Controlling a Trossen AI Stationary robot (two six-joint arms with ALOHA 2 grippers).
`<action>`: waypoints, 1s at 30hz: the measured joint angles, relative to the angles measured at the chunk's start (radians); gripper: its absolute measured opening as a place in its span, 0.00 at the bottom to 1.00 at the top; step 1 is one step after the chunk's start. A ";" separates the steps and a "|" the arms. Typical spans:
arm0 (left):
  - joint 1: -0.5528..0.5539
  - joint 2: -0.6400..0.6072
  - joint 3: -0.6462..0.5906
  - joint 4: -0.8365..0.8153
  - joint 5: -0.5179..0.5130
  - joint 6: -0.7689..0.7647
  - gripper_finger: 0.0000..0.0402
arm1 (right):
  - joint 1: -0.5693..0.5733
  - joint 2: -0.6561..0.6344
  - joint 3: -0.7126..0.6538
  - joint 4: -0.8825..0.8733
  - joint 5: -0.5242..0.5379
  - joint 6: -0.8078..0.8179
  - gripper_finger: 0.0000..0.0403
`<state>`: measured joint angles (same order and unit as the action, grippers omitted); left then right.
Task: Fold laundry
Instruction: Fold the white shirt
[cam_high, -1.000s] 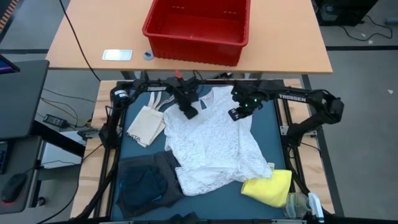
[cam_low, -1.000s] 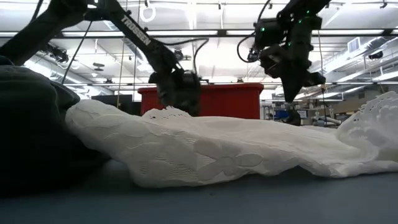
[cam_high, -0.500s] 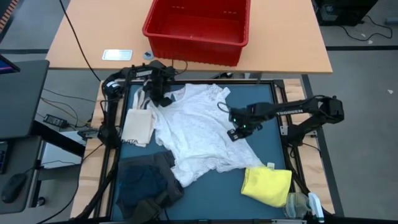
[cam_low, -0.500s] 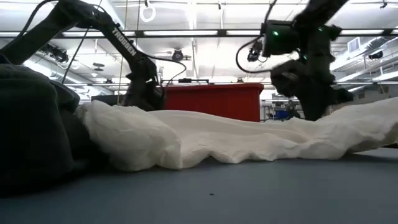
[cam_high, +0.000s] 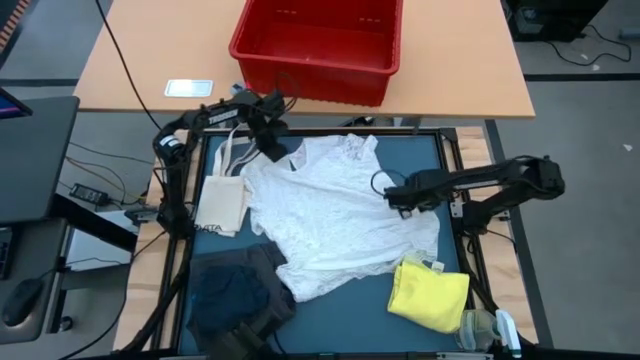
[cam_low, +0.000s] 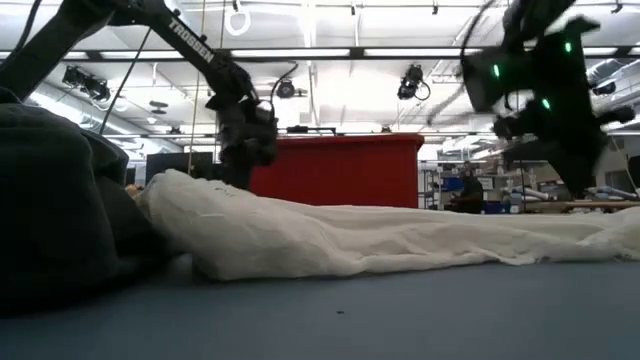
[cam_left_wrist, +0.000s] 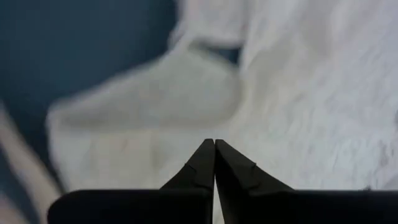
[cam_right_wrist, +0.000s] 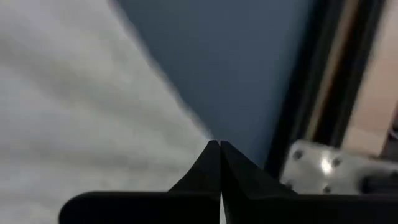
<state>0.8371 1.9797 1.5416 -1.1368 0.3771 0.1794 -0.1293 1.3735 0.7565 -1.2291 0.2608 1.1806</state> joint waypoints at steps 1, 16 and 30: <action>-0.013 0.000 0.012 0.021 0.003 -0.004 0.04 | -0.003 -0.023 0.026 -0.016 0.039 0.015 0.01; -0.254 0.037 0.039 0.558 -0.008 -0.086 0.01 | -0.300 0.027 0.128 0.831 -0.145 -0.157 0.01; -0.205 -0.030 0.038 0.430 0.089 -0.152 0.01 | -0.375 0.511 0.414 0.623 -0.325 -0.353 0.00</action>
<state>0.6322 1.9499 1.5799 -0.7067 0.4658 0.0271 -0.5044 1.8845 1.1701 -0.6063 -0.0646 0.8278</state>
